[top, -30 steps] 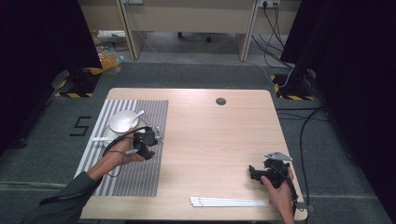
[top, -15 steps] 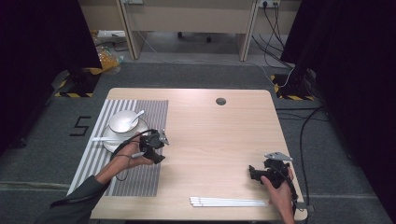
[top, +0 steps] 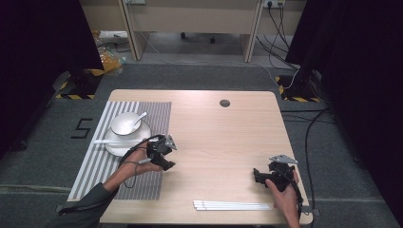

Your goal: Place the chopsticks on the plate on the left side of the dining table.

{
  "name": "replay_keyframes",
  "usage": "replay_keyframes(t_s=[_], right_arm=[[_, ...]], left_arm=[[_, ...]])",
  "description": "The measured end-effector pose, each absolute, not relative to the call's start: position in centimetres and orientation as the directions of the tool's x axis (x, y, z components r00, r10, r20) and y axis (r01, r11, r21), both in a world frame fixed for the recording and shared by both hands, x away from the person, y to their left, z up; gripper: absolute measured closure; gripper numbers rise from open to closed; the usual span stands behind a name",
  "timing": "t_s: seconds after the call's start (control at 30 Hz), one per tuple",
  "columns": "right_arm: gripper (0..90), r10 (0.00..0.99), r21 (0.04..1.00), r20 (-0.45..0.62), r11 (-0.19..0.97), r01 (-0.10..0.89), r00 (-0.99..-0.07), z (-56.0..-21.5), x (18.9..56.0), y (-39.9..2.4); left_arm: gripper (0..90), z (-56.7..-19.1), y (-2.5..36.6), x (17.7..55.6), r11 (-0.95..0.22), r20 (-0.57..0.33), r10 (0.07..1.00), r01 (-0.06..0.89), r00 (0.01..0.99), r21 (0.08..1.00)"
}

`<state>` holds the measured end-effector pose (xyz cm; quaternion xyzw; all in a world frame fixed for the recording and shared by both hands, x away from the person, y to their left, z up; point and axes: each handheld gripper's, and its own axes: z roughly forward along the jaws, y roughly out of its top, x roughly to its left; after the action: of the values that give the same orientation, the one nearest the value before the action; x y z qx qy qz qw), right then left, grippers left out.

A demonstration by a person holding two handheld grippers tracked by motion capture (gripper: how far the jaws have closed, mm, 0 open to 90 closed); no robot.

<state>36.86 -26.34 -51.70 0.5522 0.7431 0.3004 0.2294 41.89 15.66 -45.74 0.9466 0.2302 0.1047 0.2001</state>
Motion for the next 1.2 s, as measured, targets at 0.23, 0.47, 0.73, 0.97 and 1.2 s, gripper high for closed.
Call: replay_keyframes(t_s=[0.23, 0.47, 0.73, 0.97, 1.2], right_arm=[[0.3, 0.959, 0.700, -0.009, 0.210, 0.683, -0.285, -51.7, 36.9, -26.3], [0.3, 0.958, 0.700, -0.009, 0.210, 0.683, -0.285, -51.7, 36.9, -26.3], [0.4, 0.958, 0.699, -0.010, 0.211, 0.684, -0.285, -51.7, 36.9, -26.3], [0.4, 0.959, 0.699, -0.009, 0.209, 0.684, -0.284, -51.7, 36.9, -26.3], [0.5, 0.959, 0.699, -0.008, 0.209, 0.684, -0.284, -51.7, 36.9, -26.3]], left_arm=[[43.8, -45.9, 15.5, 41.4, -0.802, 0.095, 0.483, 0.397, 0.870, 0.445], [43.1, -46.2, 15.1, 40.9, -0.788, 0.074, 0.486, 0.400, 0.871, 0.468], [42.5, -46.9, 14.6, 40.4, -0.779, 0.051, 0.484, 0.403, 0.874, 0.481], [42.4, -47.0, 14.2, 40.1, -0.767, 0.040, 0.482, 0.399, 0.875, 0.503], [42.1, -47.4, 14.0, 39.8, -0.754, 0.023, 0.485, 0.404, 0.874, 0.518]])
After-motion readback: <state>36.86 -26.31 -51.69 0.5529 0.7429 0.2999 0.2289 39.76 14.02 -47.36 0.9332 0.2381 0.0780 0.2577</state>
